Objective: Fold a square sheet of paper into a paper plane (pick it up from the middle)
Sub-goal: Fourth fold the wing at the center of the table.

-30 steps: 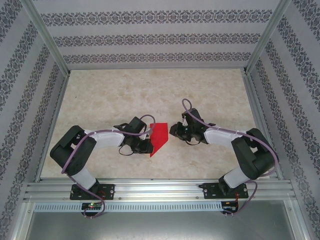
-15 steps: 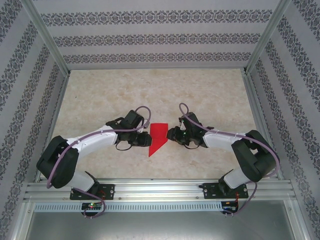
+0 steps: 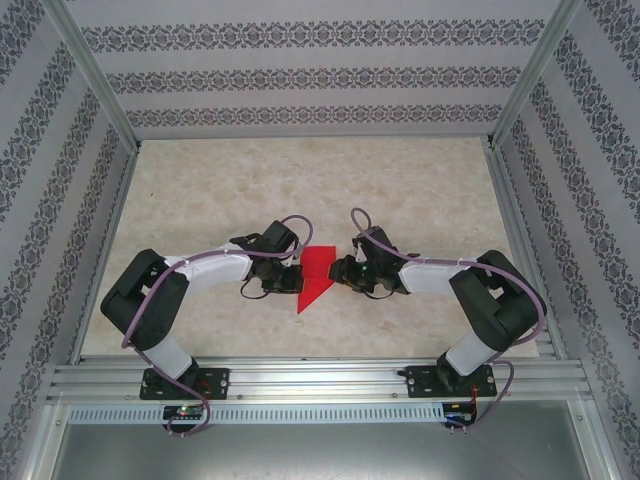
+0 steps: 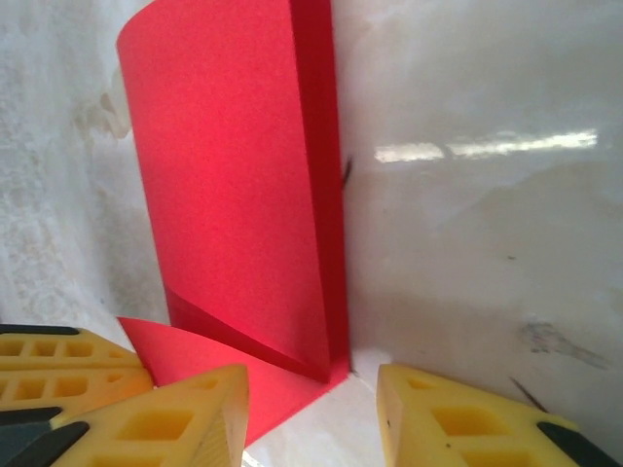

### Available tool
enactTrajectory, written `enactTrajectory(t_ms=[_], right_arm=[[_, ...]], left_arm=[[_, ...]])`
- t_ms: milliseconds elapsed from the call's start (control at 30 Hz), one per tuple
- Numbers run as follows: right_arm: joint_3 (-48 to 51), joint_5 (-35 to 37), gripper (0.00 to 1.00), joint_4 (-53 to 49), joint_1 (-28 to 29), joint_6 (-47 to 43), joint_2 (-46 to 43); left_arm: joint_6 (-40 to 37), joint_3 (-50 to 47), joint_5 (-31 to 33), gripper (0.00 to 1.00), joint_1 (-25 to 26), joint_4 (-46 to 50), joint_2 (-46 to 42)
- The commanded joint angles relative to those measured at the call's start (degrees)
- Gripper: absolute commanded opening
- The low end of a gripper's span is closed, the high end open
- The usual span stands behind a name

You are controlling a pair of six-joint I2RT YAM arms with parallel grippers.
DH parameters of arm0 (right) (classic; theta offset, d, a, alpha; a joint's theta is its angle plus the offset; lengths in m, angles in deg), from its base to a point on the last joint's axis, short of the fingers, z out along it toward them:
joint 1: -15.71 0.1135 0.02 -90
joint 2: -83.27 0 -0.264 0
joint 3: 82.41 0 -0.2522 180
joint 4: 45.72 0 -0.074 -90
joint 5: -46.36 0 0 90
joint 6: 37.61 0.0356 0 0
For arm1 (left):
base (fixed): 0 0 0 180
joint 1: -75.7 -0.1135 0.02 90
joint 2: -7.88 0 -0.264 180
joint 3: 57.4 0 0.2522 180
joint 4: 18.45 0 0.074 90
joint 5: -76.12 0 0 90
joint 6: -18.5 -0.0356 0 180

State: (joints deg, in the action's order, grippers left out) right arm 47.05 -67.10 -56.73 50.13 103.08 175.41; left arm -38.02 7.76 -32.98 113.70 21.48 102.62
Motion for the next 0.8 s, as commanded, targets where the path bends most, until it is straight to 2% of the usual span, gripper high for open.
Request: enactTrajectory(t_ms=[0,433,767], right_arm=[[-1.62,-1.31,0.39,2.60,0.87,0.59,0.87],[-3.48,-3.95,0.39,5.43,1.53,0.78,3.21],[-4.47,-5.59,0.39,4.68,2.30,-2.78,3.90]], left_arm=[[0.41,1.34,1.04,0.11,0.07,-1.83,0.71],[0.45,1.25,1.38,0.11,0.06,-1.83,1.75],[0.71,0.77,2.35,0.14,0.06,-1.83,-0.91]])
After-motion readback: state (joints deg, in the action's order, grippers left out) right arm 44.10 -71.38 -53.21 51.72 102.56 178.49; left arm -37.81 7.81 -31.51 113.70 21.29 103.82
